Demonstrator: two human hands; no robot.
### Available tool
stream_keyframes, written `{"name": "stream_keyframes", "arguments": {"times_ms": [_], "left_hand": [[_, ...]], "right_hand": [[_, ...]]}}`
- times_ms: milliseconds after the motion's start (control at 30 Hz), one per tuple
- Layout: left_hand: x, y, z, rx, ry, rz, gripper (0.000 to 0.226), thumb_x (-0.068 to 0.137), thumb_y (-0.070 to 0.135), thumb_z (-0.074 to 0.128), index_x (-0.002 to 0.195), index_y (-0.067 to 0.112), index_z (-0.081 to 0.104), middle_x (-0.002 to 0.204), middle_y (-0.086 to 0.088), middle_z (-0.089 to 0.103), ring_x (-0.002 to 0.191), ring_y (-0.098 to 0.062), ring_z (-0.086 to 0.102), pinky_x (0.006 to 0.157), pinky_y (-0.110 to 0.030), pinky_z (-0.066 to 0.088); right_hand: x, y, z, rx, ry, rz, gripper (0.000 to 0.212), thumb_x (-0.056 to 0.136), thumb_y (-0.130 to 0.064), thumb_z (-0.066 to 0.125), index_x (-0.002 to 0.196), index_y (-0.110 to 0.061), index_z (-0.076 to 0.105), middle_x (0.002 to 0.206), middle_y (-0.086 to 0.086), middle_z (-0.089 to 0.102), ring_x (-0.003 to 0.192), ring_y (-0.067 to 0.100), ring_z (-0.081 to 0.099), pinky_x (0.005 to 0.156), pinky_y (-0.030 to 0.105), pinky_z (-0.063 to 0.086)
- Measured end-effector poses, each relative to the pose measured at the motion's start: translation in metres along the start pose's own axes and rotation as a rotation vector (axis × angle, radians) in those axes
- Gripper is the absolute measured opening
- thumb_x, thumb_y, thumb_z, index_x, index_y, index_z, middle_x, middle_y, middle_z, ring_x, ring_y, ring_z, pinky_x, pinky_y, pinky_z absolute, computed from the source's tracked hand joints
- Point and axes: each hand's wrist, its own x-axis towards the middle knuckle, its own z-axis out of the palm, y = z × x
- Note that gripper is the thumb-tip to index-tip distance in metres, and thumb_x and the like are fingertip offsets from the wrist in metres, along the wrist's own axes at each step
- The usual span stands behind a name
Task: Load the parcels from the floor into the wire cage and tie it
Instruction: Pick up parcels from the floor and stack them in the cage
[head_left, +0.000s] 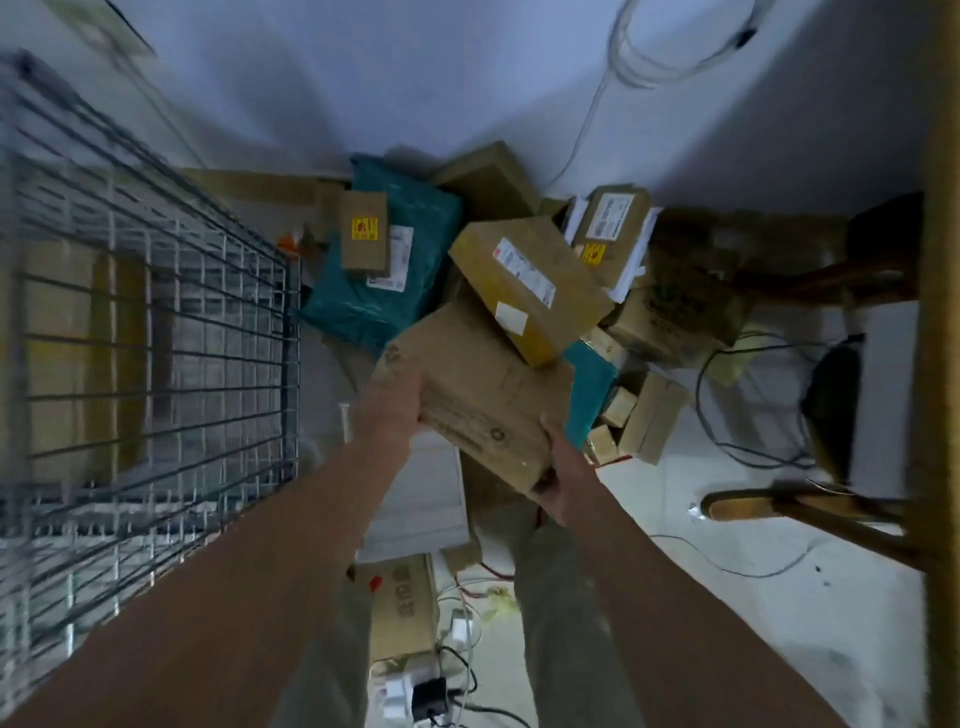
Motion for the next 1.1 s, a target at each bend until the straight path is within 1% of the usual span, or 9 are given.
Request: {"name": "stream_keyframes", "arguments": {"times_ms": [133,300,433,500,567,667,800,933,1100], "left_hand": [[-0.064,0.000,-0.055,-0.116,-0.011,-0.068,0.058,0.099,0.051,0.061,0.138,0.008,0.053,0.122,-0.014,0.066,0.100,-0.030,0.071,0.068,-0.036,0.065],[-0.130,0.031,-0.116,-0.292,-0.064,-0.080,0.067,0.098,0.047,0.065,0.149,0.008,0.045,0.139,-0.016,0.058,0.120,-0.035,0.063,0.056,-0.033,0.060],[-0.200,0.100,-0.154,-0.444,-0.078,-0.014,0.062,0.095,0.044,0.070,0.142,0.009,0.051,0.135,-0.011,0.058,0.121,-0.036,0.060,0.086,-0.046,0.061],[-0.243,0.129,-0.175,-0.551,-0.109,0.052,0.060,0.095,0.047,0.069,0.141,0.012,0.054,0.137,-0.012,0.057,0.119,-0.034,0.059,0.094,-0.049,0.059],[-0.287,0.143,-0.200,-0.660,-0.078,0.130,0.059,0.092,0.052,0.070,0.136,0.015,0.055,0.133,-0.012,0.058,0.114,-0.033,0.061,0.086,-0.047,0.062],[-0.335,0.151,-0.237,-0.805,-0.002,0.243,0.060,0.084,0.057,0.074,0.120,0.011,0.060,0.115,-0.012,0.069,0.100,-0.030,0.070,0.068,-0.038,0.064],[-0.385,0.138,-0.292,-1.007,-0.040,0.363,0.052,0.091,0.056,0.066,0.118,0.011,0.066,0.111,-0.016,0.075,0.093,-0.028,0.074,0.058,-0.032,0.060],[-0.400,0.094,-0.360,-1.170,-0.009,0.368,0.037,0.094,0.048,0.068,0.107,0.014,0.060,0.107,-0.015,0.072,0.099,-0.032,0.071,0.090,-0.052,0.060],[-0.343,-0.016,-0.449,-1.182,0.026,0.204,0.049,0.083,0.043,0.081,0.119,0.018,0.061,0.114,-0.014,0.075,0.101,-0.034,0.074,0.091,-0.056,0.059]], "right_hand": [[-0.063,0.009,0.024,-0.224,0.096,-0.025,0.049,0.087,-0.047,0.074,0.121,-0.019,0.052,0.116,0.012,0.065,0.104,0.032,0.067,0.090,0.054,0.058],[-0.152,0.016,0.045,-0.285,0.071,-0.152,0.043,0.093,-0.042,0.068,0.126,-0.018,0.054,0.118,0.011,0.066,0.101,0.031,0.066,0.082,0.046,0.060],[-0.236,-0.030,0.074,-0.402,-0.029,-0.291,0.050,0.092,-0.044,0.068,0.133,-0.017,0.056,0.116,0.014,0.069,0.099,0.035,0.069,0.080,0.051,0.061],[-0.296,-0.064,0.098,-0.498,-0.092,-0.419,0.047,0.096,-0.043,0.063,0.132,-0.015,0.054,0.119,0.015,0.066,0.096,0.033,0.067,0.065,0.041,0.060],[-0.348,-0.085,0.120,-0.674,-0.128,-0.536,0.050,0.096,-0.048,0.061,0.133,-0.015,0.053,0.117,0.012,0.066,0.091,0.030,0.066,0.058,0.037,0.057],[-0.404,-0.097,0.153,-0.757,-0.284,-0.688,0.047,0.093,-0.052,0.064,0.131,-0.024,0.059,0.116,0.010,0.069,0.097,0.032,0.068,0.078,0.050,0.062],[-0.462,-0.064,0.193,-0.775,-0.552,-0.772,0.036,0.095,-0.037,0.066,0.129,-0.024,0.062,0.117,0.010,0.070,0.101,0.031,0.068,0.086,0.051,0.060],[-0.474,0.004,0.225,-0.877,-0.627,-0.798,0.042,0.093,-0.038,0.068,0.132,-0.024,0.062,0.120,0.011,0.069,0.105,0.033,0.068,0.087,0.056,0.059],[-0.457,0.118,0.246,-0.982,-0.640,-0.704,0.045,0.094,-0.042,0.068,0.135,-0.028,0.056,0.119,0.007,0.069,0.103,0.030,0.068,0.084,0.050,0.061]]}}
